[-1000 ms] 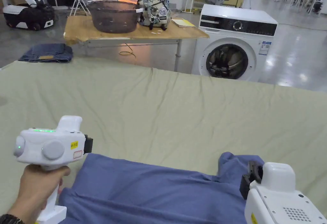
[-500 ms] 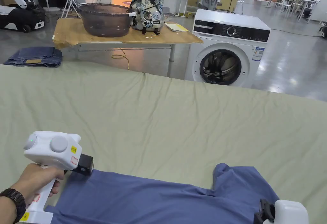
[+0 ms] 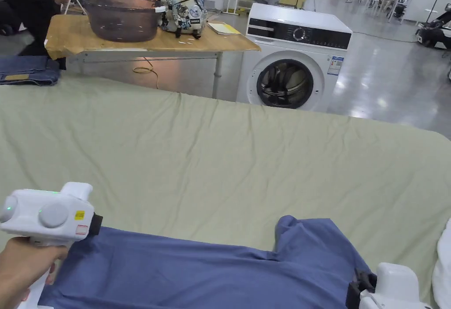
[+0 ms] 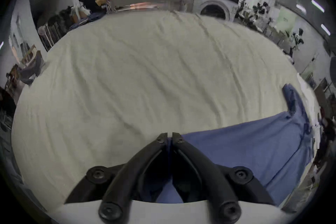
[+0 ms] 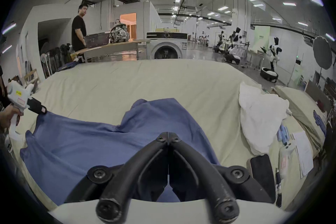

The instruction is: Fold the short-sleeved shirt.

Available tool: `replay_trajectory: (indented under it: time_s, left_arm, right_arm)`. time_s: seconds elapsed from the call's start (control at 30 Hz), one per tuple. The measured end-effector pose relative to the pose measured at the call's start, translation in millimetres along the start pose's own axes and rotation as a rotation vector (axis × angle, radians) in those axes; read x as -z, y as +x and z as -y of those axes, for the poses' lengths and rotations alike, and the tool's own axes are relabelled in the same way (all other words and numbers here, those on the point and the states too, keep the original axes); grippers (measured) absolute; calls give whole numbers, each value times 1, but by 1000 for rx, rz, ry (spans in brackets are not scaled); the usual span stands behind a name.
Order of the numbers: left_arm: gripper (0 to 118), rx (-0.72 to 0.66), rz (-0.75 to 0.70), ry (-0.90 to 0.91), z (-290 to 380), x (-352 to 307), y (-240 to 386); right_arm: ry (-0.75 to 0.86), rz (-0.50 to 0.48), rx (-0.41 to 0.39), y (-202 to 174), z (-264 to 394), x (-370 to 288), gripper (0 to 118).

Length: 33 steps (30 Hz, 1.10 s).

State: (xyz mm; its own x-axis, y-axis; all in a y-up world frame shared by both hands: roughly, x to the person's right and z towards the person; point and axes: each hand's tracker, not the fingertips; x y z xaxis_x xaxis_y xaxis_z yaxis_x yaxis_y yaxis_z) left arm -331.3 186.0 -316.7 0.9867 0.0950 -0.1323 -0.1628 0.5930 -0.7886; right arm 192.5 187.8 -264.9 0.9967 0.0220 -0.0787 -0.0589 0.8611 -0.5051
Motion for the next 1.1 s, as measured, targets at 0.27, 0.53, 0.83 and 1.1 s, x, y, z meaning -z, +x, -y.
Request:
replay_trajectory:
  time_s: [0.27, 0.53, 0.83, 1.1]
  left_arm:
    - [0, 9, 33, 139, 22, -56, 5]
    - [0, -15, 29, 149, 36, -61, 3]
    - [0, -39, 34, 135, 36, -56, 8]
    - [0, -37, 20, 129, 32, -53, 9]
  right_arm:
    - [-167, -28, 35, 40, -52, 73, 0]
    - [-401, -39, -12, 72, -65, 171, 69]
    - [-528, -45, -47, 60, -47, 203, 59]
    - [-460, -29, -46, 40, -53, 168, 0]
